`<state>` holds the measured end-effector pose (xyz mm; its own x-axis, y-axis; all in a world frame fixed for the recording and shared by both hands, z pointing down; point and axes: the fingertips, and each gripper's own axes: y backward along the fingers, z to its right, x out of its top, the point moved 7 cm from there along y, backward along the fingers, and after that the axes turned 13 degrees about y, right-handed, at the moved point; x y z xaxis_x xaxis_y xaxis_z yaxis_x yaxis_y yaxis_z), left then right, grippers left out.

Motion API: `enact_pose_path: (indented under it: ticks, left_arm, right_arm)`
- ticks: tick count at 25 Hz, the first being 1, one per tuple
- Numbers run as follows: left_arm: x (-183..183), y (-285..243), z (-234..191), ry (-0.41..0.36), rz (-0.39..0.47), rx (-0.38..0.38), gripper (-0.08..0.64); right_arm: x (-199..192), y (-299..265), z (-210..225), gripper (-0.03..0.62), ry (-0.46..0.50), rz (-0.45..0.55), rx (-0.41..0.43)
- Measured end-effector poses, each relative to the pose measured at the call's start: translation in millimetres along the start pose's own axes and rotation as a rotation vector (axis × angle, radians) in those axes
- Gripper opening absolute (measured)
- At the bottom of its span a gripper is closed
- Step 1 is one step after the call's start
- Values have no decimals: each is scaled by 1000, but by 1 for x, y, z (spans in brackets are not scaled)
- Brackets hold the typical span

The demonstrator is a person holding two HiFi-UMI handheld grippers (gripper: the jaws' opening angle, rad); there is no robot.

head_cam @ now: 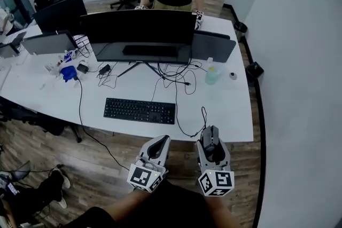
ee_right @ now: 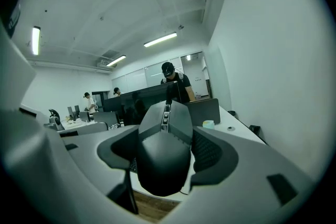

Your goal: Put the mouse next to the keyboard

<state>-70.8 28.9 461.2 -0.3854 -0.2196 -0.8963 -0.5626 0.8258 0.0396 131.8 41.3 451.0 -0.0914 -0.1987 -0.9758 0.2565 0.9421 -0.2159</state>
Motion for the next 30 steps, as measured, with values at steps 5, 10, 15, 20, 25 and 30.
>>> enact_pose_path:
  ticks: [5, 10, 15, 20, 25, 30]
  left_arm:
    - [4, -25, -35, -23, -34, -17, 11]
    - [4, -48, -61, -46, -25, -63, 11]
    - [9, -60, -81, -71, -49, -79, 11]
    - [5, -73, -97, -18, -72, -63, 11]
    - [-1, -88, -110, -24, -96, -58, 11]
    - [6, -111, -124, -60, -103, -17, 11]
  right_arm:
    - [-3, -41, -7, 308, 33, -74, -49]
    - [-22, -76, -22, 308, -22, -117, -83]
    - [-38, -97, -32, 308, -20, -180, -109]
    - [-44, -127, -23, 308, 6, -206, -123]
    - [-60, -163, -14, 308, 3, -256, -120]
    - [-88, -197, -1, 308, 1, -313, -75]
